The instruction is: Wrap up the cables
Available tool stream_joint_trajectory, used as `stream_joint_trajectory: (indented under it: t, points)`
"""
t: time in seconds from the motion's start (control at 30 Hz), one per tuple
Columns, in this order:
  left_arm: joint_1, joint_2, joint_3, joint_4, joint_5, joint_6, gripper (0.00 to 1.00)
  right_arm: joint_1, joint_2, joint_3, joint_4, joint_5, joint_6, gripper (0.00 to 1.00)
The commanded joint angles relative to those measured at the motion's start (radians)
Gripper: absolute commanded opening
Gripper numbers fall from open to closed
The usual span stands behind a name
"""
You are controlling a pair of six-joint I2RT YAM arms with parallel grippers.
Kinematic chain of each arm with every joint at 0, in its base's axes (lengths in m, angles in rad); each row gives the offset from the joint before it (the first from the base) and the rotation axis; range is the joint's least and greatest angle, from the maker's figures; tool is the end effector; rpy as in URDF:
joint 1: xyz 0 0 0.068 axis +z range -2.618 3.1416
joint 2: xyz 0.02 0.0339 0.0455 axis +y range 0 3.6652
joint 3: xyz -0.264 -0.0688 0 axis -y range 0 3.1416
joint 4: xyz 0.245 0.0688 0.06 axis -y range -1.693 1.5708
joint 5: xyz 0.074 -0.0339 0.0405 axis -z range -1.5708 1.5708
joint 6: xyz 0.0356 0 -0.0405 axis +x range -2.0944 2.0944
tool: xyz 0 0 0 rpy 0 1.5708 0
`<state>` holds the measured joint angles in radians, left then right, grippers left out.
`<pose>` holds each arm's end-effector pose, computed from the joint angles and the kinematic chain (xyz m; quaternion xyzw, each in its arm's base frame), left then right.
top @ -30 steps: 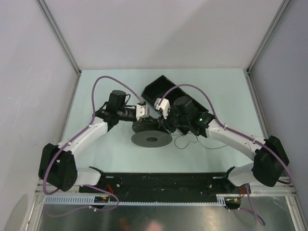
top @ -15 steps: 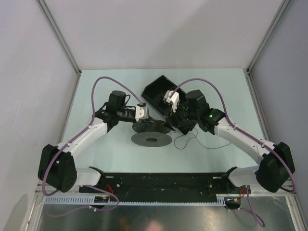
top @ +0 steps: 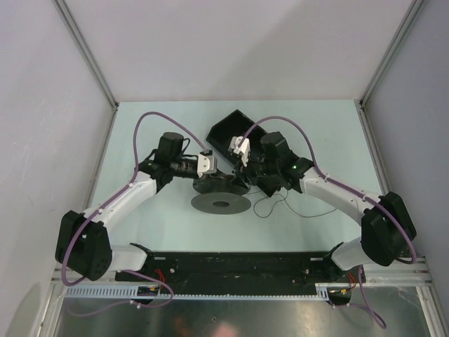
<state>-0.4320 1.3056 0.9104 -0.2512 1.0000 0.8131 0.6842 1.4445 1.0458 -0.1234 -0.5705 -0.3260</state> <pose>0.2367 -0.1421 0.2732 0.6317 0.5135 -0.3472 0.4655 0.2404 0.2209 0.2837 -0.5252 0.6588 0.3253 0.4293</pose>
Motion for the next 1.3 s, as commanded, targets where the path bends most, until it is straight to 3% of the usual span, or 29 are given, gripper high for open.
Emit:
stream_joint_trajectory:
  t: [0.0,0.17,0.23,0.5,1.0,1.27]
  points:
    - [0.001,-0.006,-0.008,-0.002,-0.015,0.053,0.00,0.001,0.024,0.032,0.059,-0.035,-0.045,0.43]
    - [0.005,-0.006,-0.008,-0.003,-0.014,0.046,0.00,0.000,0.042,0.032,0.058,-0.038,-0.060,0.08]
    - [0.005,-0.004,-0.008,-0.003,-0.016,0.044,0.00,-0.001,0.046,0.031,0.067,-0.037,-0.059,0.02]
    - [0.002,0.029,0.017,-0.003,-0.028,0.011,0.20,-0.003,0.046,0.032,0.083,-0.040,-0.083,0.00]
    - [-0.009,0.076,0.046,-0.002,-0.015,-0.024,0.20,-0.005,0.053,0.032,0.092,-0.055,-0.107,0.00]
    - [-0.013,0.066,0.048,-0.003,-0.018,-0.064,0.27,-0.001,0.053,0.033,0.090,-0.033,-0.124,0.00]
